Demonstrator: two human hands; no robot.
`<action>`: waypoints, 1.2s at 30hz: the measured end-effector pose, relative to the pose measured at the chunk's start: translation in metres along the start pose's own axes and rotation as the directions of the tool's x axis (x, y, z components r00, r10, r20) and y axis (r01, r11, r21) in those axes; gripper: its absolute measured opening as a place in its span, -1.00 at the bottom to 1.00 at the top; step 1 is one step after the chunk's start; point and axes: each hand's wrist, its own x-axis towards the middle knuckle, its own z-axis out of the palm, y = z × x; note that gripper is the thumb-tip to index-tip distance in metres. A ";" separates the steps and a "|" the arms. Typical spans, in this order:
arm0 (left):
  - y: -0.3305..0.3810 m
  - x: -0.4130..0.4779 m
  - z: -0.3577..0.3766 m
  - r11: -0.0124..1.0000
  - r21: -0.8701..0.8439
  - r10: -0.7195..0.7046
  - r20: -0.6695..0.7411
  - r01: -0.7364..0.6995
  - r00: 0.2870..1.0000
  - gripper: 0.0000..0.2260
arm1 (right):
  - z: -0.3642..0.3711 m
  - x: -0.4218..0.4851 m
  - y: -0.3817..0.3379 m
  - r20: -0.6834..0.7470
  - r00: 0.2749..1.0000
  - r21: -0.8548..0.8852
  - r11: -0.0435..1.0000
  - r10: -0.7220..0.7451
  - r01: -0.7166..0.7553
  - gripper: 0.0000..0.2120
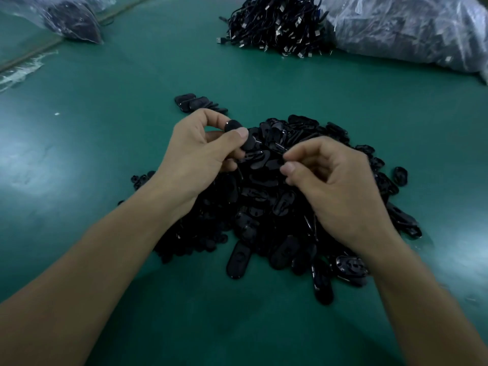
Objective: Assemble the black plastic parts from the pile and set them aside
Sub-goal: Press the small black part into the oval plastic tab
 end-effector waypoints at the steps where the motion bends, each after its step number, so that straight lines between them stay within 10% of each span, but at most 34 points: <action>1: 0.000 -0.001 0.001 1.000 -0.019 -0.005 0.008 0.005 1.000 -0.84 | -0.003 -0.001 0.003 -0.026 1.000 0.074 0.997 0.017 -0.015 -0.83; 21: 0.007 -0.020 0.015 0.995 -0.087 -0.030 0.216 0.050 0.976 -0.89 | -0.011 -0.010 0.007 0.067 0.988 0.609 0.779 0.140 -0.152 -0.87; 36: 0.004 -0.024 0.021 0.994 -0.074 -0.054 0.346 0.085 0.937 -0.84 | -0.014 -0.010 0.008 -0.120 0.993 0.287 0.958 0.024 0.011 -0.85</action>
